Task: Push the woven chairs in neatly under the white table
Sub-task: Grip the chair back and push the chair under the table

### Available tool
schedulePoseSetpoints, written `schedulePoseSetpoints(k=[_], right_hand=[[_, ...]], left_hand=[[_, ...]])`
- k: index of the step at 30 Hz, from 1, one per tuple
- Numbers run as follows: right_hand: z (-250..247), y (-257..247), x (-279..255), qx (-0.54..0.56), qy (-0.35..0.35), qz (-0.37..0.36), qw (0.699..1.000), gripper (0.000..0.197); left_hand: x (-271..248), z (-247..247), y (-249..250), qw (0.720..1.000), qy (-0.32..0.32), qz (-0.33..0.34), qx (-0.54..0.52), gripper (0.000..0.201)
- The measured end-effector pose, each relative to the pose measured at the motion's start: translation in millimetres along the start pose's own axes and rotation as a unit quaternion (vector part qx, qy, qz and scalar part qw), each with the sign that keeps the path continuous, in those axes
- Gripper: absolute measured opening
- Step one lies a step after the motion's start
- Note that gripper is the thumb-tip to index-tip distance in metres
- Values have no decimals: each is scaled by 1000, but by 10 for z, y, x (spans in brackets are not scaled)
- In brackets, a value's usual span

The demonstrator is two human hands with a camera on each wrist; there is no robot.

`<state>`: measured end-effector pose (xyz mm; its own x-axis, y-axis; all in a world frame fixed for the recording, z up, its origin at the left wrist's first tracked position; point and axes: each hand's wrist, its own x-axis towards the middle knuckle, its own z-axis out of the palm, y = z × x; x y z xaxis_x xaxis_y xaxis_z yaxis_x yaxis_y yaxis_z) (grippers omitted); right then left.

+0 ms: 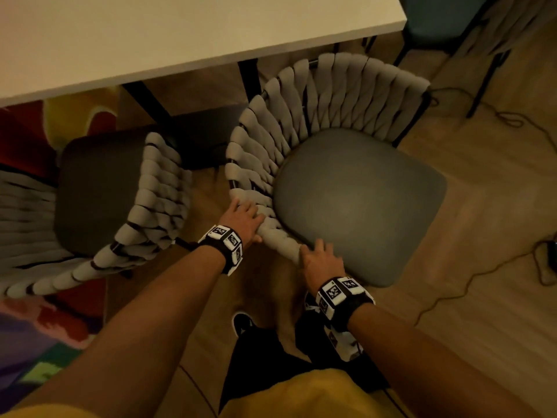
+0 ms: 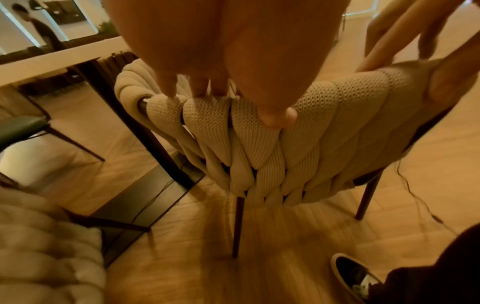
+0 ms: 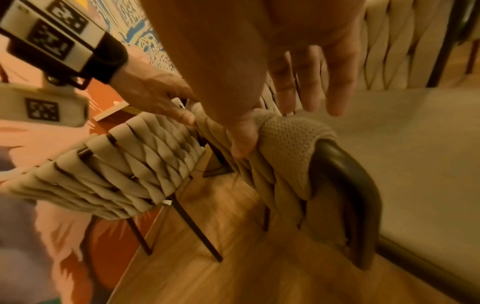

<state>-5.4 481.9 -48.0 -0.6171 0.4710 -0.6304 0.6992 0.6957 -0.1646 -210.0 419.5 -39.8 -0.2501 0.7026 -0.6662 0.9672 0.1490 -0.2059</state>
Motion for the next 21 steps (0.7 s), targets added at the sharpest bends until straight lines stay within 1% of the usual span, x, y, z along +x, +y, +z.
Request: schedulePoseSetpoints(k=[3, 5, 7, 10, 13, 16, 18, 19, 21], right_hand=[[71, 94, -166, -13, -23, -28, 999, 46], [169, 251, -329, -26, -50, -47, 997, 57], [286, 429, -484, -39, -52, -57, 996, 67], [456, 623, -694, -39, -46, -65, 996, 70], [552, 813, -957, -29, -81, -58, 995, 72], [681, 1042, -1250, -71, -72, -63, 993, 64], [787, 1179, -1419, -90, -61, -65, 992, 63], [845, 1257, -1492, -91, -57, -66, 992, 65], [957, 1421, -1633, -78, -44, -59, 994, 69]], left_hand=[[-157, 99, 228, 1000, 9, -4, -16, 66], [-309, 141, 438, 999, 7, -8, -35, 67], [-458, 178, 661, 999, 3, -14, -48, 67], [-702, 274, 1062, 997, 8, -25, -73, 66], [-985, 408, 1536, 993, 16, -42, -112, 65], [-1228, 555, 1998, 989, 22, -54, -139, 65], [-1365, 620, 2292, 986, 17, -66, -151, 64], [-1423, 635, 2426, 986, 12, -63, -151, 63], [-1513, 655, 2567, 989, 2, -24, -144, 61]])
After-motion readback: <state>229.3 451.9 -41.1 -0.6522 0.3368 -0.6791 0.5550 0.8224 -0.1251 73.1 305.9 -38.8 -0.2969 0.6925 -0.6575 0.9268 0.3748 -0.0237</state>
